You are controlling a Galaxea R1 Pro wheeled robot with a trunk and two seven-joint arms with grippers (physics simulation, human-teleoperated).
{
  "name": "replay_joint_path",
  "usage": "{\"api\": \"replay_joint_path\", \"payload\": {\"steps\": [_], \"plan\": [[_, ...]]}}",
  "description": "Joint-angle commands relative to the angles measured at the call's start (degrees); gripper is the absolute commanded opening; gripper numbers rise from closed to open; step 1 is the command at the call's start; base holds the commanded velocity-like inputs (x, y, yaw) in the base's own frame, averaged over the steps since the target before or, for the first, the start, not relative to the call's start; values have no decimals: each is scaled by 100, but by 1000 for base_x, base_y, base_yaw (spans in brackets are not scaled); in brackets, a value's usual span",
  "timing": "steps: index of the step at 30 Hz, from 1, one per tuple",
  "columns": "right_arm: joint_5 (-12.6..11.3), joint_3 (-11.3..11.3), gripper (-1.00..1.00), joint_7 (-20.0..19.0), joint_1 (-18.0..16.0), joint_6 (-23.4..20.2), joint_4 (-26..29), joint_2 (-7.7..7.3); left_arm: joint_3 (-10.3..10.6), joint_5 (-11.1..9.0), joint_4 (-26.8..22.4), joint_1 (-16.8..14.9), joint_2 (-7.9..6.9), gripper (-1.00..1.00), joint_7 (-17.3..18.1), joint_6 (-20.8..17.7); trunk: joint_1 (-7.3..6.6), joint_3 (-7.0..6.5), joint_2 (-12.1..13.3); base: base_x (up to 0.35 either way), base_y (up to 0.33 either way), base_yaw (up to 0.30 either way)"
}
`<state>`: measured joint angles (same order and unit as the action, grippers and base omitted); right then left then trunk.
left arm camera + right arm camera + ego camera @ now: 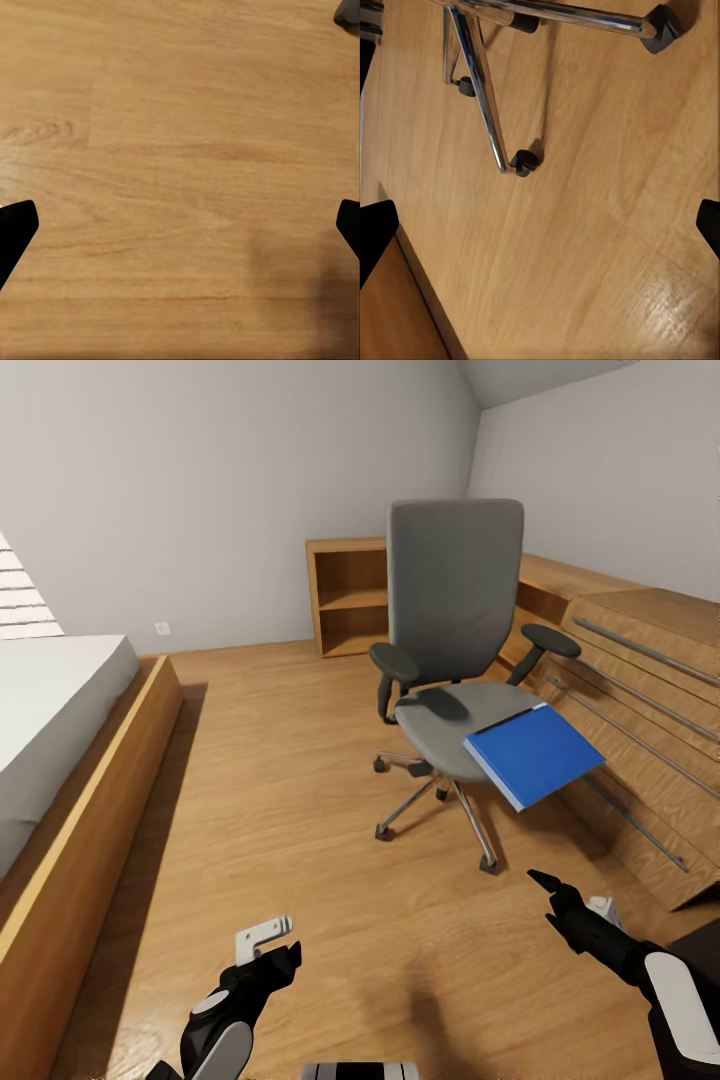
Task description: In the bedroom, organize the workspace by keeping the computer under the desk, ensuring the monitor is on the desk, placing the keyboard on the desk next to the monitor, placing the mouse on the desk next to the keyboard, moving the folder from the swivel chair onto the desk next to the mouse, stacking the notebook on top of the folder with the pen on top of the notebook, and positioning the swivel chair next to the desk.
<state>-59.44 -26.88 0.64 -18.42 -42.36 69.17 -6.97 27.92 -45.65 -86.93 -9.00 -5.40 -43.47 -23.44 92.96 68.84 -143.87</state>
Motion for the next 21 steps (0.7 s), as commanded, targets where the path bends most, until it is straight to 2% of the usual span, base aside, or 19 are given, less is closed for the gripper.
{"api": "replay_joint_path", "payload": {"steps": [1,8,12,14,21], "plan": [[-17,-10,100,7,-4,-32,2,1,12,-32,-8,-5,-5,100,-44,-11,-2,5,-2,-50,0,0],[-25,-10,100,-51,-4,-37,4,-1,12,-32,-8,-5,-5,100,-45,-11,-2,5,-2,-21,0,0],[-15,-10,100,-277,1,-42,7,-4,12,-32,-8,-5,-5,100,-45,-11,-2,5,-2,-4,0,0],[-7,-10,100,-574,35,-49,10,-14,12,-34,-8,-5,-5,100,-44,-11,-2,5,-2,-1,0,0],[-6,-8,100,-1770,167,-53,7,-279,12,-40,-8,-5,-5,100,-47,-11,-2,5,-2,0,0,0]]}}
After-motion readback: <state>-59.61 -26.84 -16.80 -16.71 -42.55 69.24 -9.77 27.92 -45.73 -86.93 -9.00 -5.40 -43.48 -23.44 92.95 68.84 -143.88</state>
